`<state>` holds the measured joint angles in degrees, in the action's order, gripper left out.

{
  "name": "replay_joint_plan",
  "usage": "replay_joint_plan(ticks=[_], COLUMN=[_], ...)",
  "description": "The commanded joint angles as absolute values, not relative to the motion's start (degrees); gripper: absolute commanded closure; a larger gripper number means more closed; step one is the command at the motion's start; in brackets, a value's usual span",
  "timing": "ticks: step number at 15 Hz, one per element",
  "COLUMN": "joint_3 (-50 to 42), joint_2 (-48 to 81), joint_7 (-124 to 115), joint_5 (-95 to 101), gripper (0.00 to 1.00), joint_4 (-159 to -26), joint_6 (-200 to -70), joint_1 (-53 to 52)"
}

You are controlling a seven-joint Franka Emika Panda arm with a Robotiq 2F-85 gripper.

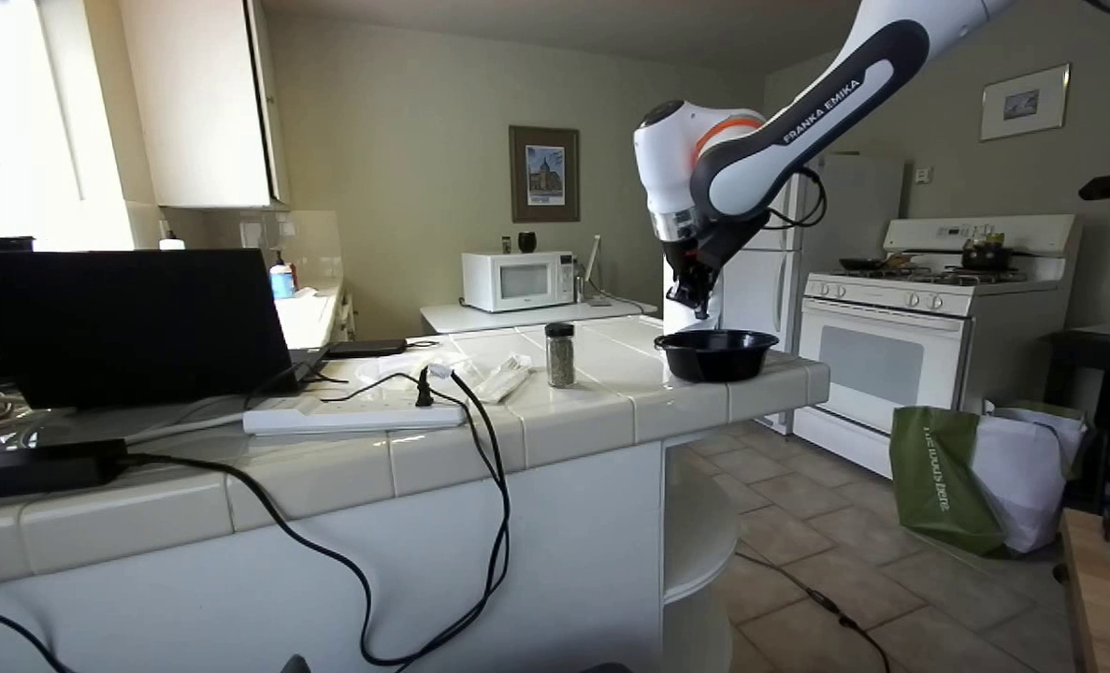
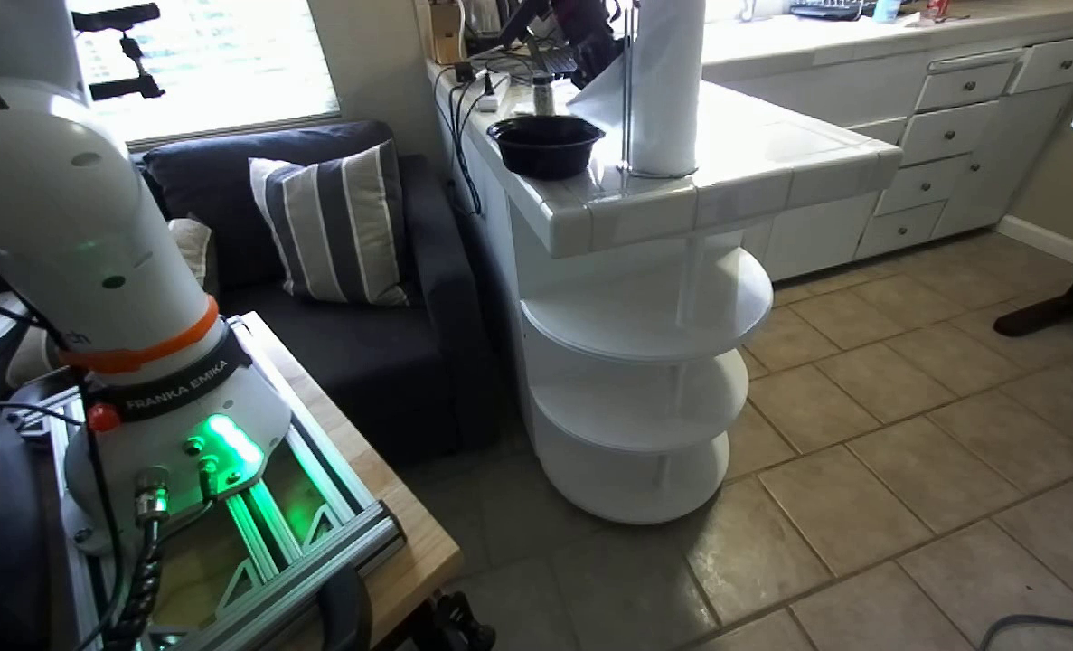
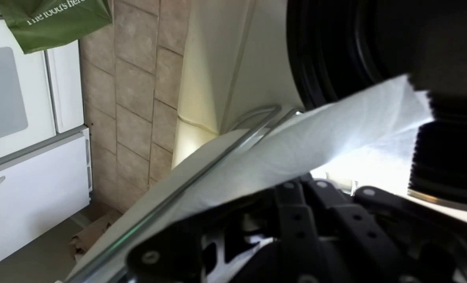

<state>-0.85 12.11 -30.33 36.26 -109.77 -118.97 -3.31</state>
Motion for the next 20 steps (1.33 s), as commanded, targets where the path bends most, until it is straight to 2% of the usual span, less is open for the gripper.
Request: replay_joint_plan(ticks=[1,20], joint_3=[-1.9,-2.6], joint_2=[13.4,14.3], joint_7=[-31.1,-32.4], joint_5=[37.3,34.2], gripper=[1.0,1.0], joint_4=[-110.9,-110.7], joint_6=[-120.7,-119.2], joint_1=[-3.5,-4.1])
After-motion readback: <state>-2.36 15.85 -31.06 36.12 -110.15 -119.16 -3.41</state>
